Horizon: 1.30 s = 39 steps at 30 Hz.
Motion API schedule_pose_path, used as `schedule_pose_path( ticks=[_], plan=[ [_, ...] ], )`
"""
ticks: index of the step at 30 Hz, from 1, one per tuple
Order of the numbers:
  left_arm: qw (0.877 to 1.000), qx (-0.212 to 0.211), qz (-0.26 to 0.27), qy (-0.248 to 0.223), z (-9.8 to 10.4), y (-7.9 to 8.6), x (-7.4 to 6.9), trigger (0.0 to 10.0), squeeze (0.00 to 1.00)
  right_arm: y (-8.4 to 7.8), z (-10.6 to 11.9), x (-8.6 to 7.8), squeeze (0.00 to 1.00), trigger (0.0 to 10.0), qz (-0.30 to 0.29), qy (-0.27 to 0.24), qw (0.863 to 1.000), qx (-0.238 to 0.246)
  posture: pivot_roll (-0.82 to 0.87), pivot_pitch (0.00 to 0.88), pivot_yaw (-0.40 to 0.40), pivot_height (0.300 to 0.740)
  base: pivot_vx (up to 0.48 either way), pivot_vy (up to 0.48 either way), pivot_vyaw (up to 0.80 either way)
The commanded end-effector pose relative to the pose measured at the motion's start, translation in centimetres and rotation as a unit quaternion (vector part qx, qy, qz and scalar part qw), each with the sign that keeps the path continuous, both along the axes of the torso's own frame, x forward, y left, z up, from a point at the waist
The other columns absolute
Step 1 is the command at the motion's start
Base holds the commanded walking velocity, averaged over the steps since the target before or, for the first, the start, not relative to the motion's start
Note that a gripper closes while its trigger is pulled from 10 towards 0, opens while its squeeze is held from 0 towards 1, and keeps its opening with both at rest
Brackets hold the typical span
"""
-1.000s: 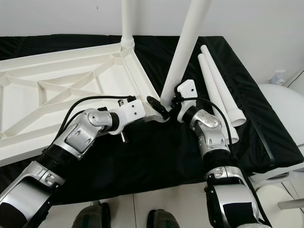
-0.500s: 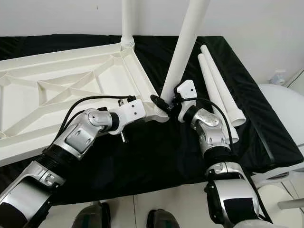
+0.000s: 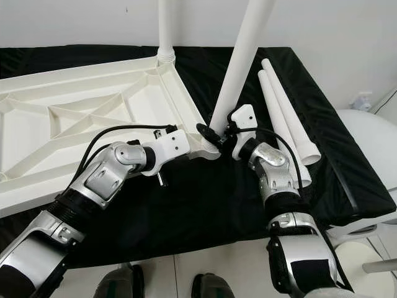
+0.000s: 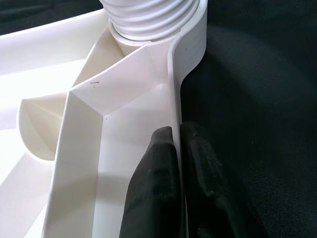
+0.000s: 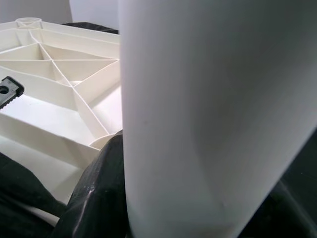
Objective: Building children table
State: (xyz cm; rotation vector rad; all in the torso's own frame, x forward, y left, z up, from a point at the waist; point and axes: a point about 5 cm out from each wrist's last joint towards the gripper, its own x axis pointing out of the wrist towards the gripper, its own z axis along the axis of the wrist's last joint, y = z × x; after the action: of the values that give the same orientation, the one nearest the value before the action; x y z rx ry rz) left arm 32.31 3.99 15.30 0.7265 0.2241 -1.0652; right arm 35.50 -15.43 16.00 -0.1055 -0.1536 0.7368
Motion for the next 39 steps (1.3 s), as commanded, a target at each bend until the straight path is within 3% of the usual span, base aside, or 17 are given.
schedule_pose_path(
  ticks=[1, 24, 39],
  plan=[
    [1.0, 0.003, 0.003, -0.001, -0.5, -0.1, -0.3, 10.0, 0.0, -0.1, 0.1, 0.0, 0.0, 10.0, -0.023, 0.0, 1.0, 0.018, 0.01, 0.085, -0.031, 0.74, 0.0, 0.0, 0.0],
    [1.0, 0.001, 0.003, -0.001, -0.5, -0.2, -0.5, 10.0, 0.0, 3.3, 0.3, -2.0, 0.0, 10.0, -0.119, -0.002, 0.991, 0.065, 0.01, 0.085, -0.039, 0.74, 0.0, 0.0, 0.0],
    [1.0, 0.002, -0.003, 0.0, -0.6, -0.4, -0.7, 10.0, 0.0, 6.0, 0.0, -2.9, 0.0, 10.0, -0.254, 0.027, 0.962, 0.094, 0.02, 0.065, -0.047, 0.74, 0.0, 0.0, 0.0]
  ],
)
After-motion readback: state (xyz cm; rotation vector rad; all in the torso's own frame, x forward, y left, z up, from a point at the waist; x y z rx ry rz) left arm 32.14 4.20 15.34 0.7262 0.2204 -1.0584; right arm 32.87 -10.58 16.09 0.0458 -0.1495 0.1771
